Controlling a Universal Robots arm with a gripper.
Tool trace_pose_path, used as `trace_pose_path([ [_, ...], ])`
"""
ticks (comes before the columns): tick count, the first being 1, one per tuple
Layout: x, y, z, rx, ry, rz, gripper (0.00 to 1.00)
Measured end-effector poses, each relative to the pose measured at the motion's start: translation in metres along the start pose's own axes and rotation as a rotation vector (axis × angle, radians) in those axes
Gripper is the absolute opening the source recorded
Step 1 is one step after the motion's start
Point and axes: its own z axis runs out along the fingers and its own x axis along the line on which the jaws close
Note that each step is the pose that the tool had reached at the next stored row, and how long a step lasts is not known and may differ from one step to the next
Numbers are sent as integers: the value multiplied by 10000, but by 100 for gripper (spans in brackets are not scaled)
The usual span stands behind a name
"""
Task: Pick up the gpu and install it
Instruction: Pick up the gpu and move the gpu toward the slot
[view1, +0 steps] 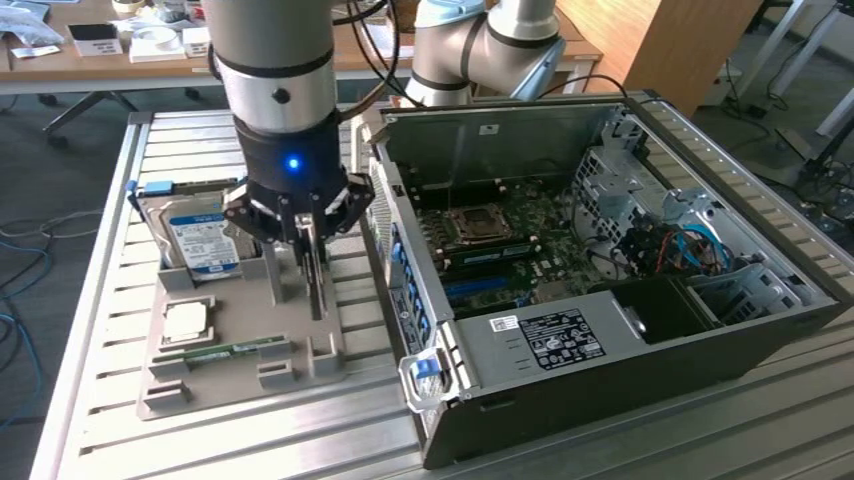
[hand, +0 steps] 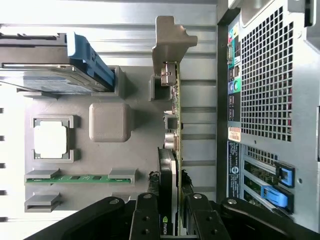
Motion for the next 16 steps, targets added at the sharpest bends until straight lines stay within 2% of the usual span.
trace_pose_path([
  [11, -10, 18, -384, 0, 0, 0, 27],
  [16, -14, 25, -526, 0, 0, -1, 27],
])
